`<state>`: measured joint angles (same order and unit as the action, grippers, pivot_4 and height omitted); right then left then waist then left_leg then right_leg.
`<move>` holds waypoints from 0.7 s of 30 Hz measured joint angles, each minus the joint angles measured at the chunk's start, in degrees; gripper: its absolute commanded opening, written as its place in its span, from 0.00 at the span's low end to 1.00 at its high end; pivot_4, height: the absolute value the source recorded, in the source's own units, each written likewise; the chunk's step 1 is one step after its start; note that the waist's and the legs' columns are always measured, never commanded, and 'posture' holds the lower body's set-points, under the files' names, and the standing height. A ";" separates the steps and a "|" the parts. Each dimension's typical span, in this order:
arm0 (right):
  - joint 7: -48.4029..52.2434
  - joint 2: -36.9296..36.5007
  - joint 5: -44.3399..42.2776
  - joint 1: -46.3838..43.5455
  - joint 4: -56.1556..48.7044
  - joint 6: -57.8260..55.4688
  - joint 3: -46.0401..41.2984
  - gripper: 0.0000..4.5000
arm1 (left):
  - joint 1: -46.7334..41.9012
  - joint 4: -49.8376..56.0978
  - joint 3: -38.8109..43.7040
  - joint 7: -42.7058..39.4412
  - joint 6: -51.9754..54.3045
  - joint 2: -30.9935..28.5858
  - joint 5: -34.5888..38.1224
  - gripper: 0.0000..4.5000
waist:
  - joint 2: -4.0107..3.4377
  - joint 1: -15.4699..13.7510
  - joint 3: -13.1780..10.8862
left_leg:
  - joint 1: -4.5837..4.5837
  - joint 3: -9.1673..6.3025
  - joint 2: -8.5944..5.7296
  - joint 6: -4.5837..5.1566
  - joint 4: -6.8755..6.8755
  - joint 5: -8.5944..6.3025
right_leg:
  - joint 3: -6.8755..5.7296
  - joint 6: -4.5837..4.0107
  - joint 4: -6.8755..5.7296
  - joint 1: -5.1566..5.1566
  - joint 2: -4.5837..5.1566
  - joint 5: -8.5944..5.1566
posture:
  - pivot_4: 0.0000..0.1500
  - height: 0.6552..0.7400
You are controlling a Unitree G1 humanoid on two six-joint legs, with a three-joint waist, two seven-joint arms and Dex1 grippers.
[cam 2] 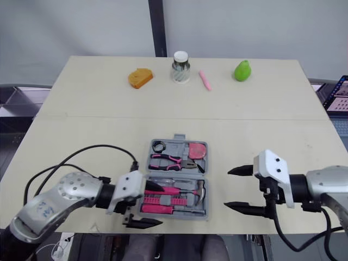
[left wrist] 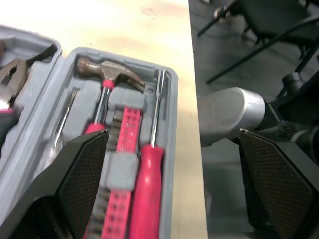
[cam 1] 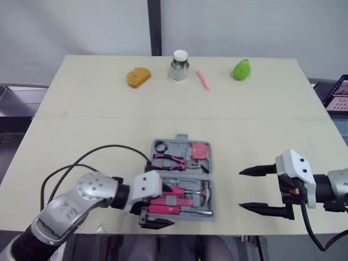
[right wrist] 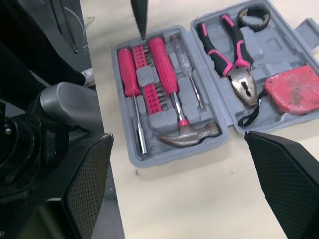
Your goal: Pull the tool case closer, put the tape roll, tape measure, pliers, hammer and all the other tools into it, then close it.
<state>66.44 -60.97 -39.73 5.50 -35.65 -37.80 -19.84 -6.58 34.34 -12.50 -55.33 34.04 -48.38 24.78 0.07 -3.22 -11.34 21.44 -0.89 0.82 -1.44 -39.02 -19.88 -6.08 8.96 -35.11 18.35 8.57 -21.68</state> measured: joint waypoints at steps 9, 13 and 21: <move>-1.42 0.79 -0.04 -2.40 2.04 0.07 2.18 1.00 | 1.81 -13.42 0.67 -3.53 -14.79 7.84 -1.96 0.01 | -0.01 0.43 0.01 | 0.01 0.05 0.00 0.01 -0.01 -0.01 | 0.01 0.01 -0.13 0.09 0.00 0.01 | 1.00 1.00; -1.89 0.90 0.06 -2.83 2.12 0.14 3.40 1.00 | 1.76 -16.08 -1.93 -5.01 -18.34 8.98 -4.93 0.01 | -0.02 0.37 0.01 | 0.01 0.05 -0.02 0.01 -0.03 -0.01 | 0.01 0.01 -0.17 0.10 0.01 0.01 | 1.00 1.00; -2.37 0.90 0.34 -2.46 2.13 0.31 3.50 1.00 | 1.07 -20.11 -7.10 -5.85 -21.77 9.69 -12.07 0.01 | -0.01 0.37 0.01 | 0.00 0.06 -0.01 0.01 -0.04 -0.01 | 0.01 0.01 -0.21 0.11 0.01 0.01 | 1.00 1.00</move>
<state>64.06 -60.06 -39.39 3.05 -33.52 -37.49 -16.34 -5.51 14.22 -19.60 -61.18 12.27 -38.69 12.71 0.06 -2.85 -11.33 21.44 -0.83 0.80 -1.42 -39.06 -19.88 -6.06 8.97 -35.32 18.47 8.58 -21.67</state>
